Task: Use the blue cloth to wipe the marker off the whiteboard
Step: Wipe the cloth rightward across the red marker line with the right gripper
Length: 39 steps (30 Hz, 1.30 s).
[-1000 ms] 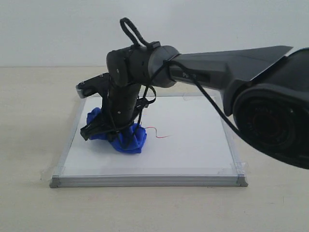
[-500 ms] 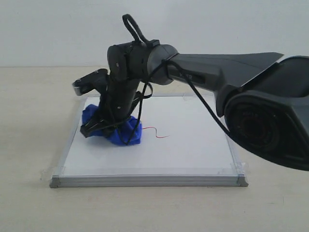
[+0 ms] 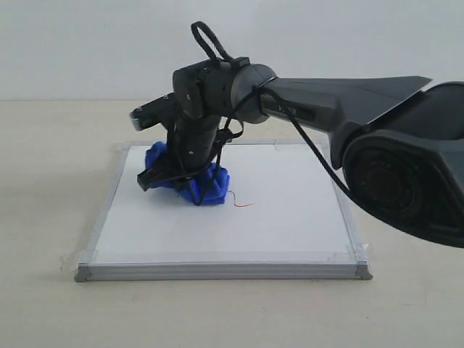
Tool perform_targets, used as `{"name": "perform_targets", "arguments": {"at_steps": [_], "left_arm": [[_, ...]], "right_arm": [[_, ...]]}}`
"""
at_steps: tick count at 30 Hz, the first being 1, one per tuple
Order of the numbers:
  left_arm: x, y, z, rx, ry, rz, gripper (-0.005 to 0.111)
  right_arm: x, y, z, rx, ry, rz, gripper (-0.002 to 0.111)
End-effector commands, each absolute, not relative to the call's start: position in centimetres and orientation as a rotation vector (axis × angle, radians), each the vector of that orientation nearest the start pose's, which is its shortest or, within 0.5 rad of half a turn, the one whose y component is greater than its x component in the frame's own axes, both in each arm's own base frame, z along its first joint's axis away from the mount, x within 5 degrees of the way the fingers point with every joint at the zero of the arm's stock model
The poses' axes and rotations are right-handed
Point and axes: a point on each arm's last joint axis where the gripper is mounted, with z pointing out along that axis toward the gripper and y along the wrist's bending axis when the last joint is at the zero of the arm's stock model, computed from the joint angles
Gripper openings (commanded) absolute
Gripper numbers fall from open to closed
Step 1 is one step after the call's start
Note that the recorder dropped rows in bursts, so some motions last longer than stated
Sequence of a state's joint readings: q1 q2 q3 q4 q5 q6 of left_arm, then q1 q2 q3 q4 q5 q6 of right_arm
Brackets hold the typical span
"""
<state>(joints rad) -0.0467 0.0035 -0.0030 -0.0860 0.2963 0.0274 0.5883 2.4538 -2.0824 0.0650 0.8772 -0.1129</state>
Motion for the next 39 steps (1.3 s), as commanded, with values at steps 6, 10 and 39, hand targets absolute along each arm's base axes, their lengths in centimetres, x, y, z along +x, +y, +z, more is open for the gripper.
{"name": "perform_targets", "arguments": {"at_steps": [6, 10, 39], "left_arm": [[5.4, -0.5, 18.7, 0.012, 1.776, -0.090, 0.005], [5.4, -0.5, 18.7, 0.012, 1.776, -0.090, 0.005], [5.4, -0.5, 18.7, 0.012, 1.776, -0.090, 0.005]], "right_arm": [[43.5, 29.5, 12.8, -0.947, 2.585, 0.019, 0.000], [44.9, 26.6, 12.2, -0.614, 2.722, -0.002, 0.000], [41.1, 28.5, 11.7, -1.320, 2.767, 0.109, 0.000]]}}
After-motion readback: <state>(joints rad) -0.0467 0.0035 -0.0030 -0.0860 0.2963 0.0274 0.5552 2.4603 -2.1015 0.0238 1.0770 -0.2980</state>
